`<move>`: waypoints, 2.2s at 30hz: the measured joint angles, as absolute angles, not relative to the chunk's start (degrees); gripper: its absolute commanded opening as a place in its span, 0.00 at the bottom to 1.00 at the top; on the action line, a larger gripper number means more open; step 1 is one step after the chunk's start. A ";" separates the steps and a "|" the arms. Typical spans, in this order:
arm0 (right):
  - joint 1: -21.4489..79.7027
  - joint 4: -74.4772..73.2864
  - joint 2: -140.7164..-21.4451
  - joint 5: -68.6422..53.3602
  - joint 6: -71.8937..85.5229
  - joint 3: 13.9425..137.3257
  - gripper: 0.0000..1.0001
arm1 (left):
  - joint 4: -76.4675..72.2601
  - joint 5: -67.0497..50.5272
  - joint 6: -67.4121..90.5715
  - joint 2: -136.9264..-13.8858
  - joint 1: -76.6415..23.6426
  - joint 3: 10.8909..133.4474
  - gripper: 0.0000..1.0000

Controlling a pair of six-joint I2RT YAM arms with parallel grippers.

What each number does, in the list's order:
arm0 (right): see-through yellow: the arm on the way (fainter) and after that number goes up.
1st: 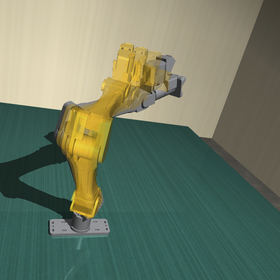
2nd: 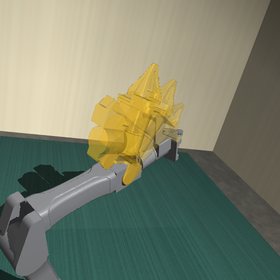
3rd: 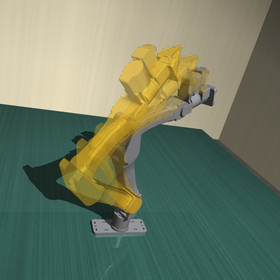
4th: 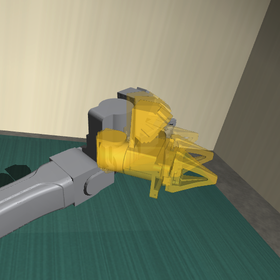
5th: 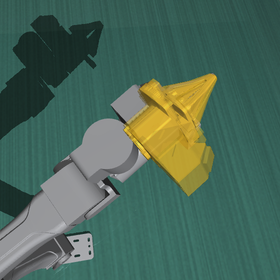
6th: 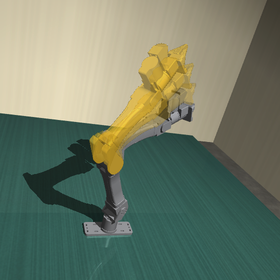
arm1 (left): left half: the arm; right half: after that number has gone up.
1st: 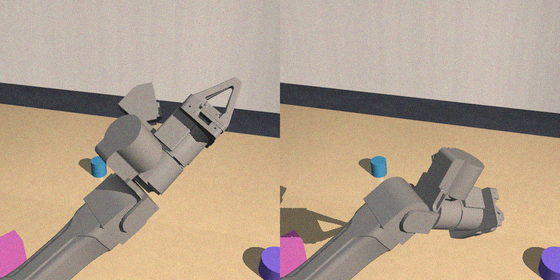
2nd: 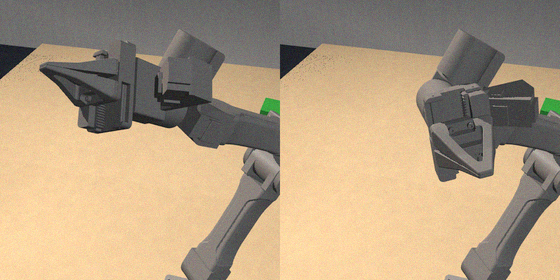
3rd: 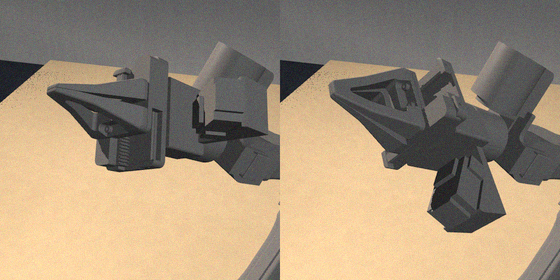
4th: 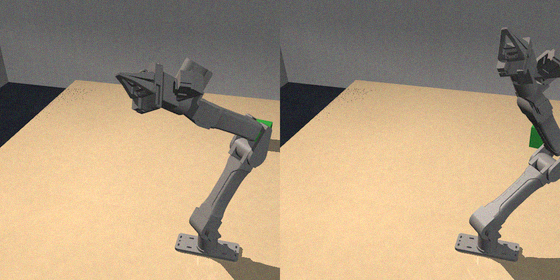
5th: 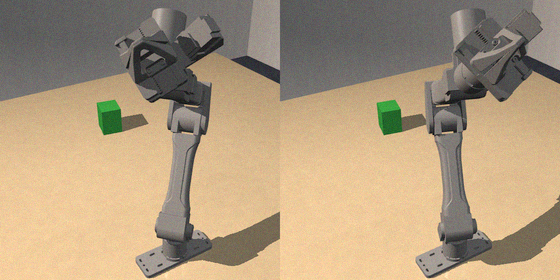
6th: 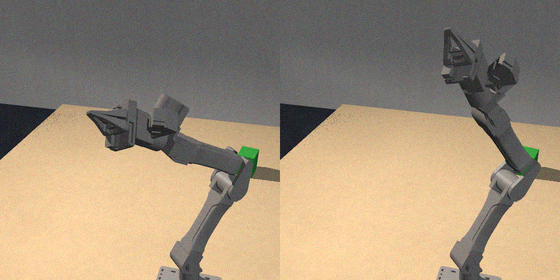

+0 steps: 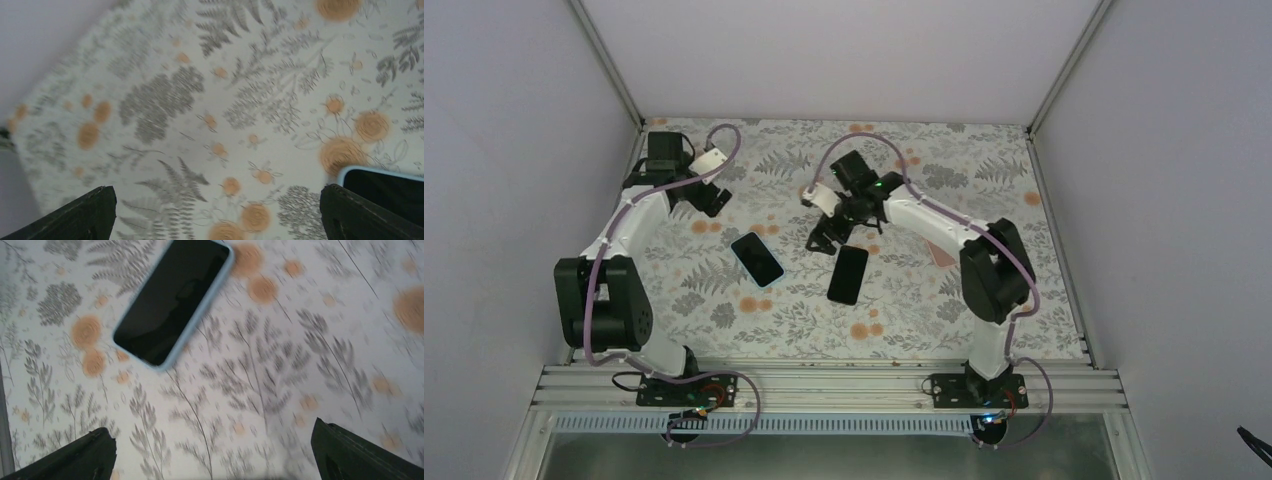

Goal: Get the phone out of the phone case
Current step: Adjust the phone at the center of the board.

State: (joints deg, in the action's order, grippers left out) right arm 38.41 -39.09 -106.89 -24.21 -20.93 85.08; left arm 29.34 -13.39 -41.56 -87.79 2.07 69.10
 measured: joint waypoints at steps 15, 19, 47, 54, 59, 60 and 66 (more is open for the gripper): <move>45.23 -29.89 -118.52 -20.38 -24.38 87.77 0.34 | 23.44 -4.75 -36.77 -94.96 1.83 62.15 1.00; 45.19 -28.36 -119.13 -19.40 -24.67 87.42 0.04 | 22.76 -2.83 -36.67 -96.23 1.83 60.75 1.00; 48.73 -28.45 -128.16 -18.79 -26.09 93.25 0.03 | 26.50 -7.73 -36.01 -95.09 -1.89 51.44 1.00; 50.57 -29.06 -125.51 -18.83 -27.59 89.38 0.03 | 27.90 -10.83 -33.78 -99.61 -4.95 55.79 1.00; 52.03 -29.93 -121.64 -19.92 -28.12 83.68 0.03 | 27.40 -12.29 -32.77 -103.07 -10.41 59.31 1.00; 52.23 -30.02 -121.19 -20.29 -28.16 83.00 0.03 | 27.29 -12.43 -32.71 -103.70 -11.40 60.03 1.00; 53.30 -29.82 -120.60 -21.50 -28.14 81.89 0.03 | 28.01 -13.98 -33.32 -106.85 -14.33 64.14 1.00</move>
